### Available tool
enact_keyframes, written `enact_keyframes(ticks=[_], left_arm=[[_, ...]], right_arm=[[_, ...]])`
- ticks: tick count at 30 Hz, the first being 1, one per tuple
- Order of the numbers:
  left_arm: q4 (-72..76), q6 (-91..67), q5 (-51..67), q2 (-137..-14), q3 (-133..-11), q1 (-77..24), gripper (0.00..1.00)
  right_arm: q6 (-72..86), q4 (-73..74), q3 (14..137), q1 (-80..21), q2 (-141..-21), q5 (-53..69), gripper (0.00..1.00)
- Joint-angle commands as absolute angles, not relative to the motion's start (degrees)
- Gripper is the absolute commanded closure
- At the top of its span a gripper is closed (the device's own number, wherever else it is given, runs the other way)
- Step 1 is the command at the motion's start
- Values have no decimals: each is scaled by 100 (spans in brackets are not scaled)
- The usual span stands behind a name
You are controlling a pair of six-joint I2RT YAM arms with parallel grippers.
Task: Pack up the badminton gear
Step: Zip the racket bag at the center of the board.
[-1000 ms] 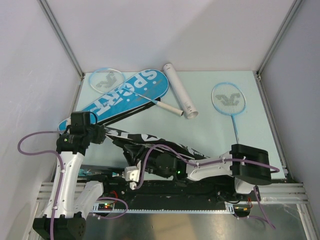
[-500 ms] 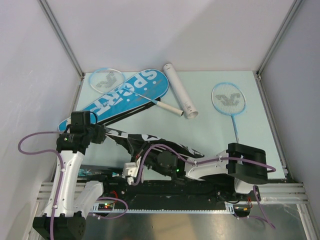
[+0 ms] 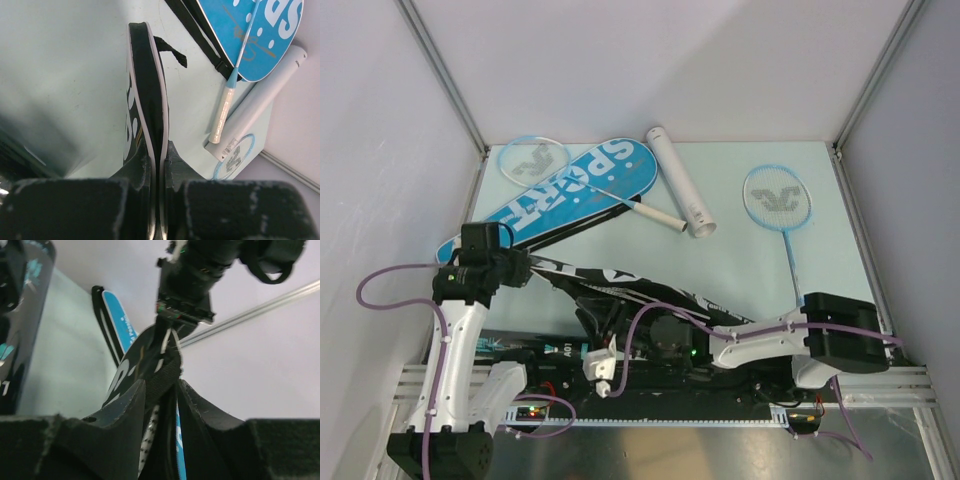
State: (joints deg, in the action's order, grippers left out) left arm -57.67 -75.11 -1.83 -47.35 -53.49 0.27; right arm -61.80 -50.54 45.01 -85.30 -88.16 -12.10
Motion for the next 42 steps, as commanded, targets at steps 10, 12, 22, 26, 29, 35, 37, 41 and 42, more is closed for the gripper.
enact_keyframes(ticks=[10, 12, 22, 26, 29, 35, 37, 41, 42], left_arm=[[-5759, -7809, 799, -4501, -5755, 268, 100], [-5764, -7841, 843, -4476, -5761, 276, 100], [-5774, -7894, 909, -4429, -5691, 267, 100], [-5774, -7919, 902, -4444, -5653, 273, 100], [-5770, -7932, 916, -4453, -5629, 280, 100], [-5767, -7938, 924, -4425, -5640, 269, 100], [-5768, -7944, 939, -4431, -5638, 278, 100], [-5774, -7937, 947, -4417, -5651, 271, 100], [-5774, -7932, 940, -4410, -5651, 276, 100]], right_arm=[[-8129, -6435, 4655, -8606, -10097, -917, 51], [-8420, -6775, 4868, -8581, -10408, -1082, 52], [-9312, -7637, 5869, -8428, -11375, -1640, 54], [-9441, -7758, 5963, -8392, -11478, -1787, 54], [-9428, -7657, 6003, -8381, -11497, -1843, 56], [-9450, -7636, 6042, -8366, -11579, -1846, 66], [-9433, -7600, 6076, -8367, -11587, -1844, 67], [-9392, -7544, 6145, -8351, -11589, -1914, 69], [-9407, -7547, 6166, -8346, -11591, -1941, 70]])
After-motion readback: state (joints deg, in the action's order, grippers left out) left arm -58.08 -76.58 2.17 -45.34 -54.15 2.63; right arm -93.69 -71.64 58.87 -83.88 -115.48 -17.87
